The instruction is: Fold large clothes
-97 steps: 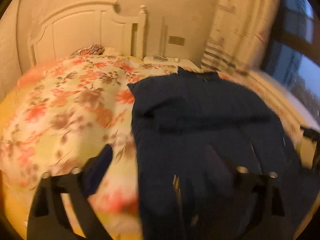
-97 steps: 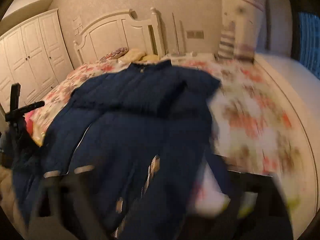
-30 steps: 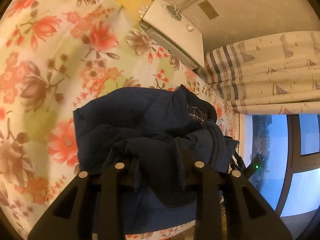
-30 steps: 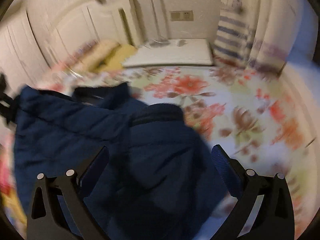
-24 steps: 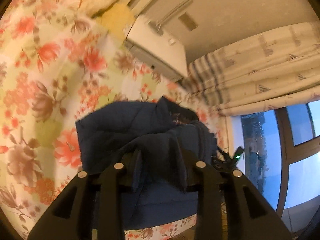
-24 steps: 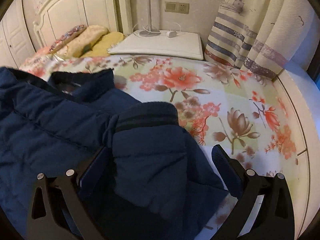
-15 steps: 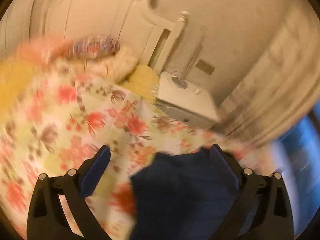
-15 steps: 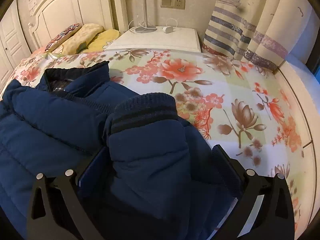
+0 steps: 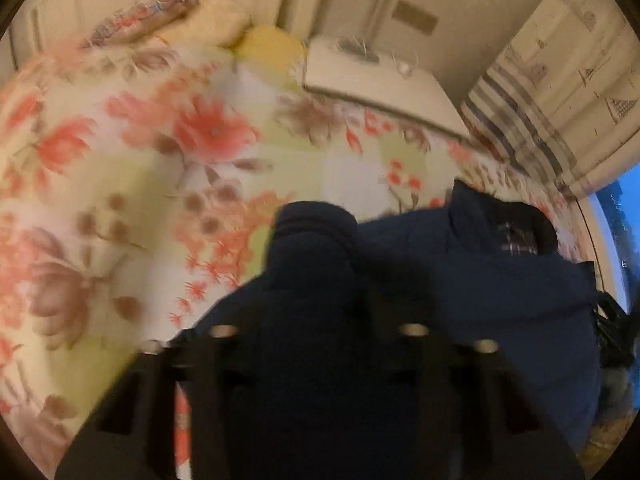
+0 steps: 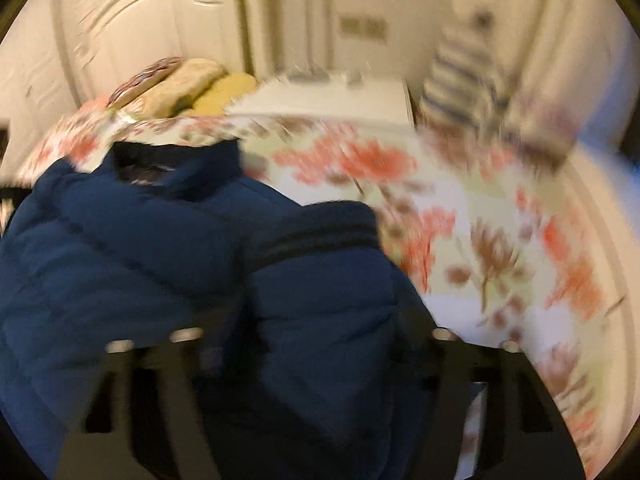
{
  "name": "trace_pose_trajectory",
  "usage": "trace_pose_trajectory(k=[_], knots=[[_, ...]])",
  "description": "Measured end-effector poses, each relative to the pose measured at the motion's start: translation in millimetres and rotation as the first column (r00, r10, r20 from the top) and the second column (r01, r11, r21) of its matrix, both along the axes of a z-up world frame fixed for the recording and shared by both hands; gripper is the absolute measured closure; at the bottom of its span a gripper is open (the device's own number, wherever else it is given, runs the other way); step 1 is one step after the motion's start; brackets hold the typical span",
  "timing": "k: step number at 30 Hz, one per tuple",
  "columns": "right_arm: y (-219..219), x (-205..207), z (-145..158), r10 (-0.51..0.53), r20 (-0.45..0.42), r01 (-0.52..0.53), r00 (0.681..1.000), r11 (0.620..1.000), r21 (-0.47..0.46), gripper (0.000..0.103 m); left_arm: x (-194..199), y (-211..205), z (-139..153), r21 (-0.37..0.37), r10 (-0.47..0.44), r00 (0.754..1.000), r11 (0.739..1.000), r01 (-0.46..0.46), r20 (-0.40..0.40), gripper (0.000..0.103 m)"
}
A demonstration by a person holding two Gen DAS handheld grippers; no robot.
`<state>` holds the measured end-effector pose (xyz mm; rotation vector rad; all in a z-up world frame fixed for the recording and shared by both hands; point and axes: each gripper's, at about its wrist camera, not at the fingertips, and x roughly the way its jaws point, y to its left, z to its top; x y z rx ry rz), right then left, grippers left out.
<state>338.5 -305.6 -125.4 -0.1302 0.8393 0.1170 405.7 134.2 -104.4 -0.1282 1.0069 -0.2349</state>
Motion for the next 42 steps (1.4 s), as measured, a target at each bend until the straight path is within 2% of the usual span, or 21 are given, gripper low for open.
trace_pose_trajectory(k=[2,4,7,10,13,15,16,18,20,21,23,26,27,29,30,32,34,36,37,38,42], knots=[[12,-12,12,0.027,0.056,-0.023,0.998,0.998,-0.065,0.076,-22,-10,21,0.056,-0.018,0.994,0.998,0.012,0.104,0.092],[12,-24,33,0.033,0.114,-0.028,0.993,0.999,-0.043,0.081,-38,-8,39,0.052,-0.015,0.987,0.999,0.007,0.159,0.092],[1,-29,62,0.01,0.17,-0.016,0.985,0.999,0.034,0.082,-53,6,71,-0.016,0.006,0.976,1.0,-0.002,0.219,0.092],[-1,-18,78,-0.019,0.203,0.011,0.979,0.999,0.04,0.082,-49,-1,82,-0.004,0.023,0.965,1.0,-0.023,0.26,0.092],[-1,7,64,-0.066,0.166,0.062,0.984,0.998,0.034,0.082,-25,-17,63,0.034,0.057,0.971,0.997,-0.067,0.233,0.09],[-2,31,34,-0.096,0.086,0.094,0.992,0.995,0.025,0.082,-5,-25,40,0.051,0.079,0.978,0.995,-0.09,0.194,0.089],[-2,39,19,-0.106,0.052,0.105,0.993,0.994,0.009,0.08,5,-32,19,0.1,0.078,0.98,0.99,-0.098,0.185,0.08],[-5,53,-3,-0.117,-0.012,0.117,0.993,0.993,0.007,0.078,21,-32,-8,0.129,0.101,0.988,0.985,-0.116,0.118,0.069],[-11,57,-3,-0.146,-0.02,0.147,0.989,0.989,0.017,0.074,22,-28,-6,0.121,0.127,0.985,0.982,-0.141,0.119,0.061],[-13,56,-3,-0.144,-0.026,0.145,0.989,0.989,0.027,0.071,20,-26,-3,0.125,0.141,0.981,0.98,-0.157,0.133,0.053],[-18,53,0,-0.142,-0.044,0.144,0.989,0.989,0.047,0.052,7,-18,7,0.117,0.175,0.969,0.973,-0.197,0.177,0.043],[-23,33,17,-0.176,-0.001,0.176,0.984,0.983,0.06,0.035,-24,-7,38,0.102,0.229,0.914,0.956,-0.277,0.336,0.018],[-23,23,27,-0.182,0.038,0.179,0.983,0.982,0.067,0.031,-37,-9,50,0.11,0.212,0.898,0.956,-0.273,0.386,0.013],[-12,4,50,-0.153,0.125,0.144,0.98,0.987,0.075,0.009,-51,-22,66,0.134,0.133,0.898,0.969,-0.206,0.419,0.011],[-1,-4,62,-0.108,0.17,0.095,0.98,0.992,0.077,0.008,-56,-33,71,0.159,0.083,0.902,0.973,-0.164,0.425,0.008],[30,-12,79,0.001,0.22,-0.008,0.975,0.999,0.032,0.008,-62,-62,78,0.231,-0.011,0.899,0.968,-0.1,0.437,0.003],[59,-7,84,0.074,0.195,-0.077,0.978,0.997,0.011,0.009,-59,-93,76,0.281,-0.07,0.904,0.958,-0.057,0.421,0.003],[89,6,80,0.129,0.153,-0.13,0.98,0.992,-0.006,0.017,-47,-120,66,0.308,-0.101,0.921,0.951,-0.021,0.376,0.003],[100,15,74,0.14,0.109,-0.139,0.984,0.99,-0.019,0.034,-42,-129,61,0.318,-0.105,0.928,0.948,-0.015,0.358,0.003],[107,22,67,0.144,0.07,-0.143,0.987,0.989,-0.025,0.04,-33,-139,54,0.324,-0.104,0.937,0.946,-0.01,0.332,0.003],[122,46,41,0.197,-0.01,-0.197,0.98,0.98,-0.026,0.042,-5,-143,28,0.315,-0.074,0.965,0.949,-0.01,0.253,0.003]])
